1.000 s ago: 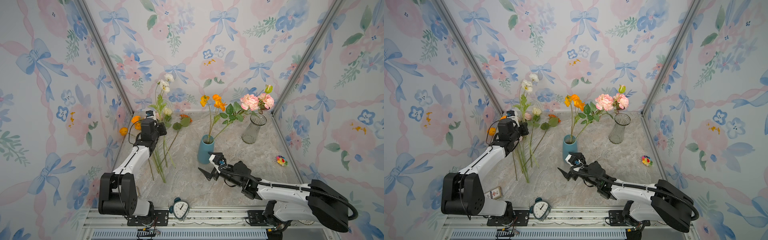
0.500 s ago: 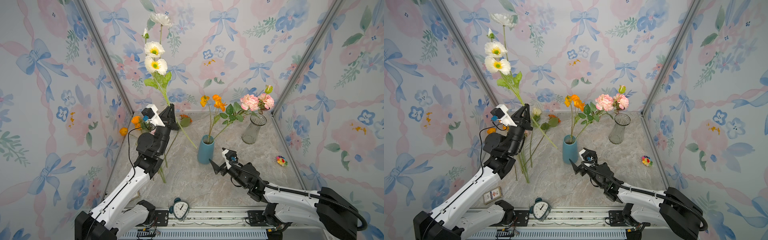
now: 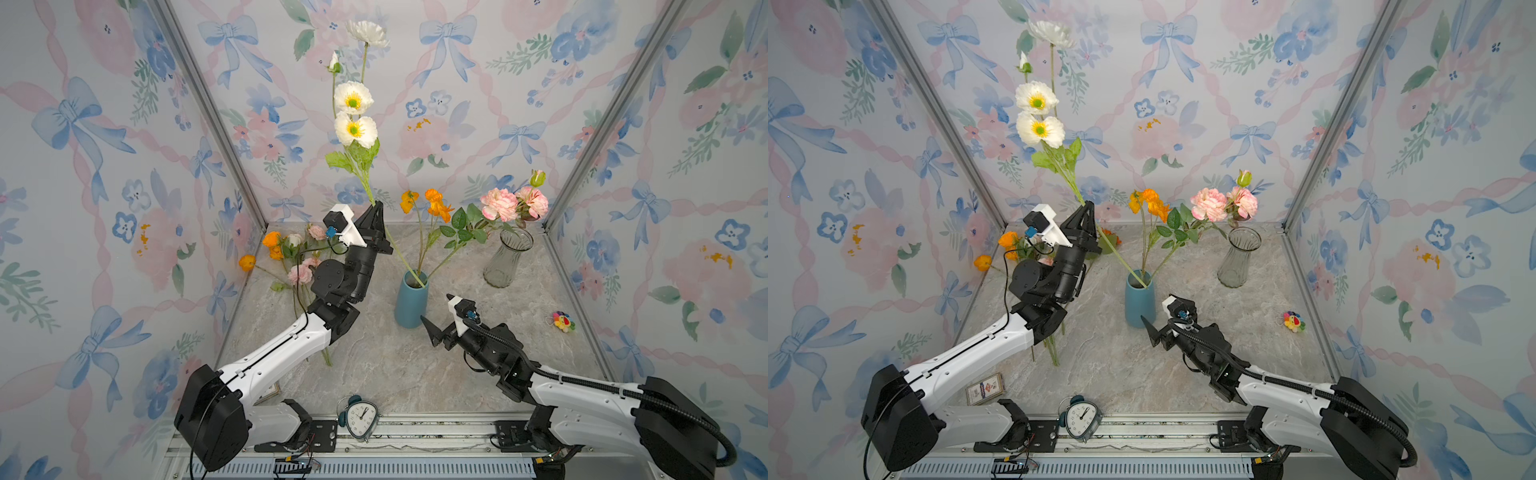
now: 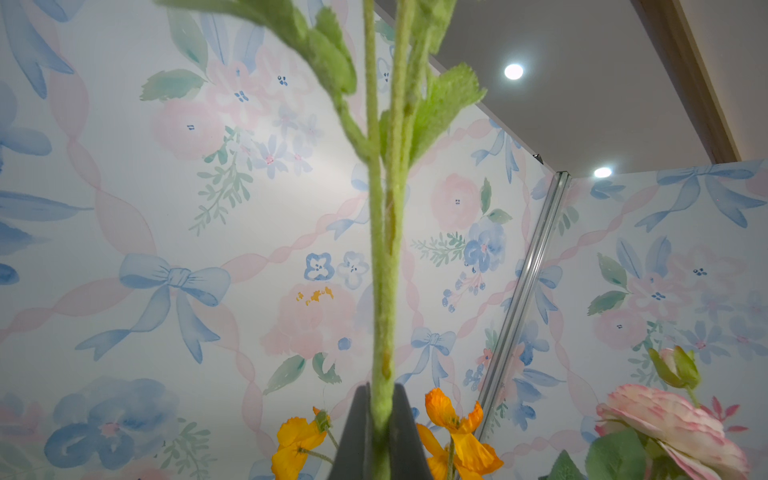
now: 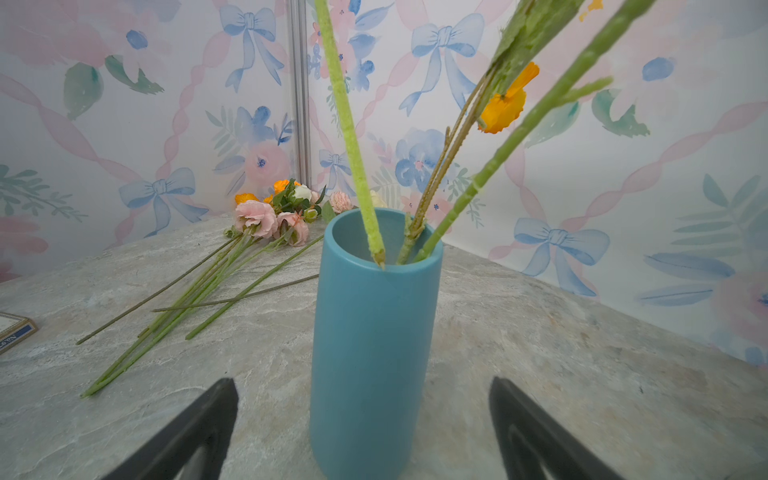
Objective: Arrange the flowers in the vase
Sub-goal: 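Lift the white flowers with the left gripper and carry them over the teal vase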
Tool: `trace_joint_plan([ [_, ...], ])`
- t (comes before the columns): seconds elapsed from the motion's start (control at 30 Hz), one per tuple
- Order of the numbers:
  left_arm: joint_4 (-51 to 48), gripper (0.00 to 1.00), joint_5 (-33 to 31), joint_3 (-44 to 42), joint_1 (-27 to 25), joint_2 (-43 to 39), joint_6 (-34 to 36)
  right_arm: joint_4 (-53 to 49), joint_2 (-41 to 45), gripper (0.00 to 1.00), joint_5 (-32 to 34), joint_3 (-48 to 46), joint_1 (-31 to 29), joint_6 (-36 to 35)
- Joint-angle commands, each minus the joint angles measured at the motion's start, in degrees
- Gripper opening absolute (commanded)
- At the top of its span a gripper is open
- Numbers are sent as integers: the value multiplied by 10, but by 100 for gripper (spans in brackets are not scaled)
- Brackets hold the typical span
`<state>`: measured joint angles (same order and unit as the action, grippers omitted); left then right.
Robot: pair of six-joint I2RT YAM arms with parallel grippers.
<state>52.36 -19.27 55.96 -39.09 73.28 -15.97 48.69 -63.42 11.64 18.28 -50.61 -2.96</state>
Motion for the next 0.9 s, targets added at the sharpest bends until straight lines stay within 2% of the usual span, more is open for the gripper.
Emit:
trace_joint_plan([
  [0.0, 62, 0, -16, -1, -9, 11, 56, 12, 3, 97, -8, -6, 7, 6],
  [0.43, 78, 0, -37, -10, -13, 19, 89, 12, -12, 97, -21, 0, 8, 6],
  [0.87, 170, 0, 0, -82, -17, 69, 71, 15, -19, 97, -23, 2, 7, 0],
])
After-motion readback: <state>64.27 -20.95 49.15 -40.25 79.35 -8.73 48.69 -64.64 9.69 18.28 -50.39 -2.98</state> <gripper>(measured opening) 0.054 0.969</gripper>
